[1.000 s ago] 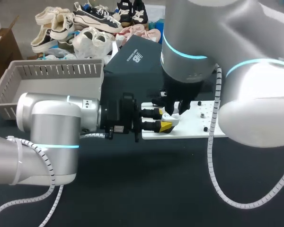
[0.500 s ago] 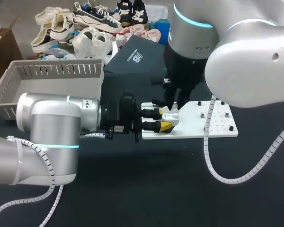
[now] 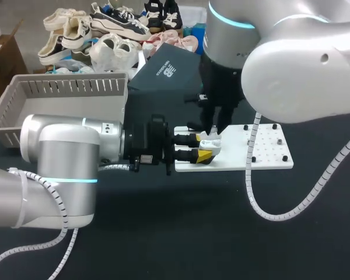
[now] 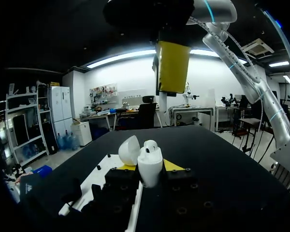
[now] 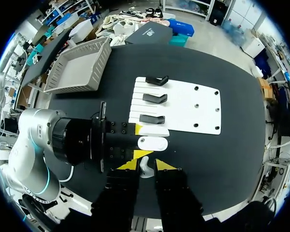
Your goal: Pick up each earbud case from the left stands, insert the matching earbuds, close the lid, and place the case in the box.
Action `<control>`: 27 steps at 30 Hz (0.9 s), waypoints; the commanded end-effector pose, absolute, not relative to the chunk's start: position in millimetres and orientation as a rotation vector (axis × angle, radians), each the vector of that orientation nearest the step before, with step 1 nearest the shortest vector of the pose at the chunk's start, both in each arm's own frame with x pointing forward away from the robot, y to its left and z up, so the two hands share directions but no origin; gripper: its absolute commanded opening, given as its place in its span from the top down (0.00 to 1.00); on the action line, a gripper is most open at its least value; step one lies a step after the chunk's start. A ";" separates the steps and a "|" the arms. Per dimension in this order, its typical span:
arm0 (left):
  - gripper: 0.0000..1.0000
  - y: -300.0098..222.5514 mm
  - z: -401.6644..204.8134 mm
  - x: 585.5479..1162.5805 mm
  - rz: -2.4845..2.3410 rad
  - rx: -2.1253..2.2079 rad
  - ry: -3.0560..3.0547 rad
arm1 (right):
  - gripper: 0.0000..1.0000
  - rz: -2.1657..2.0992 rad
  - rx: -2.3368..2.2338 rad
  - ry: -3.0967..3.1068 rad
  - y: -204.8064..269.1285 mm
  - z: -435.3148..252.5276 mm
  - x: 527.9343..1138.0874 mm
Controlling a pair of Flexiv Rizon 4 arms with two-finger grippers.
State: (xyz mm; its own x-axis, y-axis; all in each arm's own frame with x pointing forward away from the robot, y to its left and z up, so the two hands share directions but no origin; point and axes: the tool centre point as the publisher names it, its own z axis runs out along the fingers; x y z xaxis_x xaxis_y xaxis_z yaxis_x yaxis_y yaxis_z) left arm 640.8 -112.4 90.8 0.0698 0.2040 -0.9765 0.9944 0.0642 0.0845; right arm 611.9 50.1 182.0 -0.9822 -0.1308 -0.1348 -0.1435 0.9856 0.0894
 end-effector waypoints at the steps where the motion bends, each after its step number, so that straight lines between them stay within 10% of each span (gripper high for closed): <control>1: 1.00 -112.7 90.1 639.1 -0.990 1.331 1.330 | 1.00 0.167 -0.232 3.009 49.3 179.7 610.2; 27: 1.00 -112.7 90.1 639.1 -0.990 1.331 1.330 | 1.00 0.301 -0.435 3.009 61.7 171.2 612.9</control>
